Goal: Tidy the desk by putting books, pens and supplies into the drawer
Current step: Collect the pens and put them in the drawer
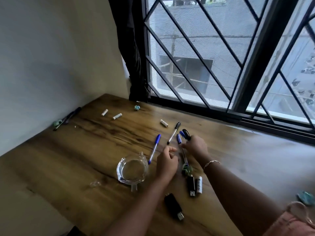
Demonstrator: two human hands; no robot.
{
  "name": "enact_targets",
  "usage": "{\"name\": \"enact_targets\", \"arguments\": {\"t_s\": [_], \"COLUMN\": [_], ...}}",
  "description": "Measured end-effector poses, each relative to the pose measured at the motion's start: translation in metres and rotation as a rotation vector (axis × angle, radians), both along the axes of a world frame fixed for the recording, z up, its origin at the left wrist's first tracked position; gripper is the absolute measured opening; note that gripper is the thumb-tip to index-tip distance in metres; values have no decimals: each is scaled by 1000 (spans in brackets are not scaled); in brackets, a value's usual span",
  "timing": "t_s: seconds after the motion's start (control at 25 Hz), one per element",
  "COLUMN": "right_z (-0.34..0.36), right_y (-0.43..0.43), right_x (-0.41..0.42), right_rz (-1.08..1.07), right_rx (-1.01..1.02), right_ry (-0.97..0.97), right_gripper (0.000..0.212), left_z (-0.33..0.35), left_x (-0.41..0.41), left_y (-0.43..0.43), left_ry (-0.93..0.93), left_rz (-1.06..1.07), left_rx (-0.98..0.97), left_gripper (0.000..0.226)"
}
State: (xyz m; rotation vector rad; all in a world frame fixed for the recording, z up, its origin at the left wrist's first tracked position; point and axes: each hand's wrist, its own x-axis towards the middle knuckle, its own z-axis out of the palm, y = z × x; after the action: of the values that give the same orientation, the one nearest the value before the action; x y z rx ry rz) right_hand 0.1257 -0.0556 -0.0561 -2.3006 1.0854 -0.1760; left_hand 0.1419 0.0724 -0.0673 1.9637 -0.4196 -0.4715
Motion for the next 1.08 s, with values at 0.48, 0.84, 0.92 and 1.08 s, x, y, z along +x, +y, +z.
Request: {"name": "enact_targets", "arguments": {"t_s": [0.48, 0.84, 0.92, 1.08], "right_z": [-2, 14, 3, -15], "right_y": [-7, 17, 25, 29], "right_x": [11, -138, -170, -205], "right_rz": [-94, -19, -61, -155], "right_rx": [4, 246, 308, 386], "right_ry": [-177, -1018, -981, -985], "right_gripper": [26, 12, 49, 68], "left_z": [-4, 19, 20, 21], "left_x": [25, -24, -42, -86], "left_y": [12, -10, -19, -32], "left_ry": [49, -7, -24, -35], "left_rz": [-116, -254, -282, -312], "left_rx": [-38, -145, -146, -132], "left_gripper": [27, 26, 26, 25]}}
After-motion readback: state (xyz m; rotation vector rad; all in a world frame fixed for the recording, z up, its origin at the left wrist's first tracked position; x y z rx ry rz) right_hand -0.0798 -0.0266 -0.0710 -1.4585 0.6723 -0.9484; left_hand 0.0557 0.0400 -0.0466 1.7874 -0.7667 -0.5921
